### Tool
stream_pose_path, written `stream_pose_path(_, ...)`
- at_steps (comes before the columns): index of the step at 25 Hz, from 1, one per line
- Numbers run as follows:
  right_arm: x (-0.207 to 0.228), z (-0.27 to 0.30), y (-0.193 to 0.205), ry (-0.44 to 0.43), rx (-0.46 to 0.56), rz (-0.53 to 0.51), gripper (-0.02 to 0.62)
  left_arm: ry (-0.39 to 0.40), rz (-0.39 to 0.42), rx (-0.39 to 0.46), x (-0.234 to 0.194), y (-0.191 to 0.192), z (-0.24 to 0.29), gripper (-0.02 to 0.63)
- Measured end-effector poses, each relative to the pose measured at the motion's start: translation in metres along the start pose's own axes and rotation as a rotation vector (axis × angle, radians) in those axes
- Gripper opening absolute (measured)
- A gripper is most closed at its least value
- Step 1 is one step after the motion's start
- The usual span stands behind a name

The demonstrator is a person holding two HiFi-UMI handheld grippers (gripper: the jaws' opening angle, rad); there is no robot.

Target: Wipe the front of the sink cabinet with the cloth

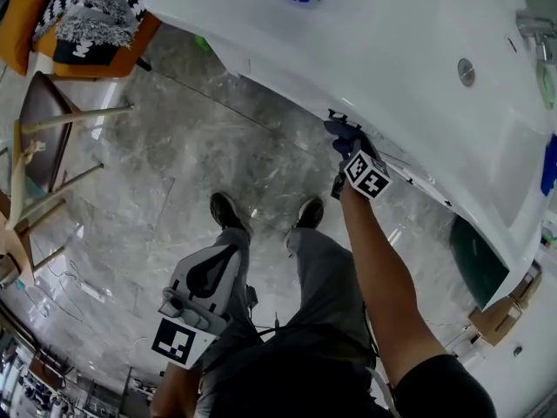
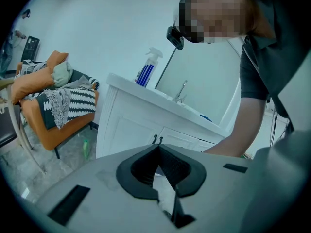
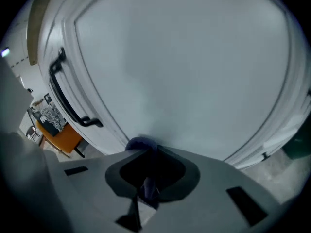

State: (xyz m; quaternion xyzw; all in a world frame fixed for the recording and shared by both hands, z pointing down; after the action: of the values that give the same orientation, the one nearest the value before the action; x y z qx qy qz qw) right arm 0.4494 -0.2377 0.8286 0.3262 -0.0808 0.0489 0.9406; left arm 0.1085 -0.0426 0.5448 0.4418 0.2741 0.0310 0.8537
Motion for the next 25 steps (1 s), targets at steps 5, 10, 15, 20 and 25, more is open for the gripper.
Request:
stream_pose_path(5, -0.013, 0.072, 0.040, -0.020, -0.088, 0.155, 0.035, -0.027, -0.004, -0.041, -0.022, 0.033, 0.006, 0.004)
stream_pose_path(10, 0.042, 0.081, 0.063, 0.068, -0.123, 0.199, 0.037, -0.021, 0.000, -0.072, -0.030, 0.052, 0.015, 0.005)
stream_pose_path(15, 0.118, 0.011, 0.045, 0.228, -0.050, 0.234, 0.035, 0.018, 0.009, -0.060, -0.013, 0.037, 0.022, 0.004)
stream_pose_path(20, 0.089, -0.055, 0.000, 0.120, 0.053, 0.115, 0.035, 0.049, 0.022, -0.015, 0.012, -0.001, 0.014, 0.005)
stream_pose_path(25, 0.008, -0.075, -0.039, -0.025, 0.126, -0.094, 0.035, 0.058, 0.048, 0.001, 0.028, -0.024, 0.006, 0.005)
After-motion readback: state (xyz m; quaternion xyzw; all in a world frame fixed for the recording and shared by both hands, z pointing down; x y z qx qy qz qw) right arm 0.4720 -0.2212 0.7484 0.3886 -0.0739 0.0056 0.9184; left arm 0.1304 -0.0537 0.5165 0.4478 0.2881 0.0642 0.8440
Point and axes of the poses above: the fingertips, and each gripper's own axes: z forward along the fingers, x to its right, y out of its underside, the point moved 7 cm from there along -z, backward along the fingers, and after that the axes turned 4 degrees about -y, right-handed, at the moved point
